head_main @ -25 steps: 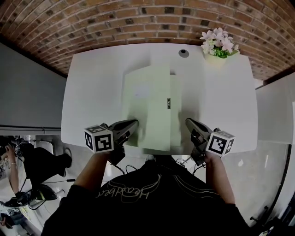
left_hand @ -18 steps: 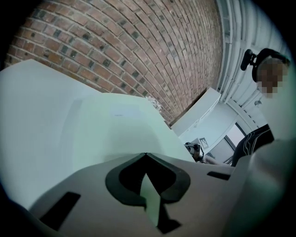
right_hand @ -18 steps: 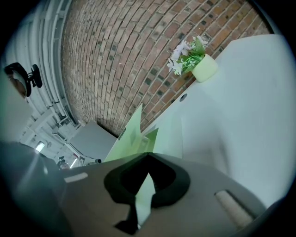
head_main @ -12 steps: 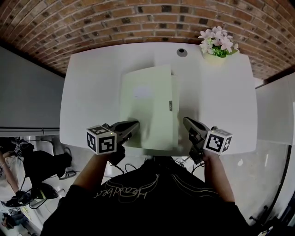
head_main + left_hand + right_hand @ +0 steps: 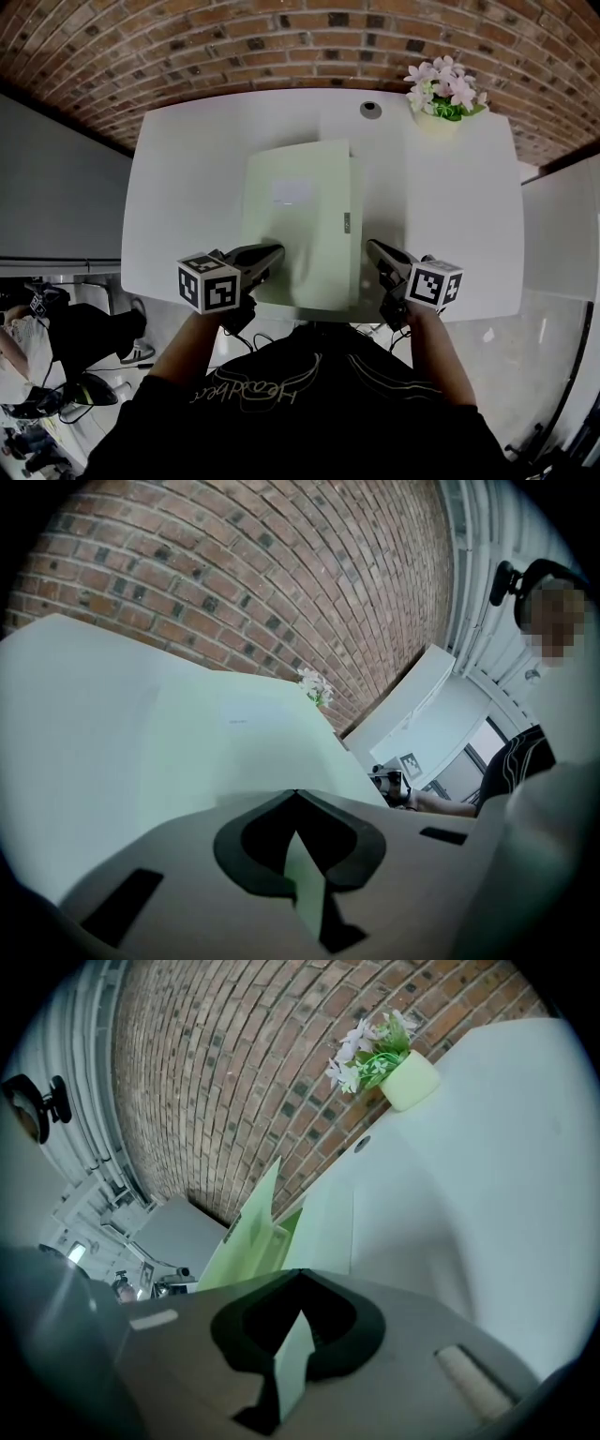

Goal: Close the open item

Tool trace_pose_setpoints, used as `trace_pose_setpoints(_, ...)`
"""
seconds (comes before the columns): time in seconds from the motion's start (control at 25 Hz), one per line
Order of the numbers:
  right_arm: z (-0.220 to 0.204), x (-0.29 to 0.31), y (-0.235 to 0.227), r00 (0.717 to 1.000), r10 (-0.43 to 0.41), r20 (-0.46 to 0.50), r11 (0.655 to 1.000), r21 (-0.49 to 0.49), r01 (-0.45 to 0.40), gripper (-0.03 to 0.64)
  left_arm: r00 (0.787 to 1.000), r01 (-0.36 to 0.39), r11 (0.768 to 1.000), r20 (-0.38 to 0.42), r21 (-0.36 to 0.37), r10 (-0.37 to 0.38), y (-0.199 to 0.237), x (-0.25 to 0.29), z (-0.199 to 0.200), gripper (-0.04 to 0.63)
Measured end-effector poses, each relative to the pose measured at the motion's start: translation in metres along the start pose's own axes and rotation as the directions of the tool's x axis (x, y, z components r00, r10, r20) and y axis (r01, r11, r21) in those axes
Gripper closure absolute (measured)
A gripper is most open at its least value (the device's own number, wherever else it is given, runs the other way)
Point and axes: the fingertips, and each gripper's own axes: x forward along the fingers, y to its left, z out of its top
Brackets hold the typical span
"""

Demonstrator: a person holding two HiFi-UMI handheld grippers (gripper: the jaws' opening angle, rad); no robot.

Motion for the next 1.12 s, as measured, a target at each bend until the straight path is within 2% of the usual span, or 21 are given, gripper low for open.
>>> trace_pose_setpoints(0.36, 0.001, 0.013, -0.007, 0.999, -0.011, -0.03, 1.0, -0.026, 0.011, 0.614, 0.998, -0.054, 0.998, 0.012, -0.015, 0.054, 0.01, 0.004, 0.007, 0.594)
trace_pose_setpoints(0.68, 0.002, 0.016, -0.013, 0.998, -0.018, -0.054, 0.998, -0.054, 0.015, 0.614, 0.993, -0.117, 0.993, -0.004, 0.017, 0.117, 0.014, 0.013, 0.008, 0.594)
trace_pose_setpoints(0.96, 0.0, 0.016, -0.015, 0.997, -0.005, -0.072, 0.998, -0.066, 0.0, 0.614, 0.986, -0.161, 0.984, -0.039, 0.075, 0.164, 0.013, 0.023, 0.006, 0.594)
trace_pose_setpoints(1.12, -0.001, 0.017, -0.013, 0.997, 0.006, -0.074, 0.998, -0.066, -0.011, 0.614, 0.976, -0.201, 0.97, -0.055, 0.138, 0.21, 0.012, 0.027, 0.004, 0.594)
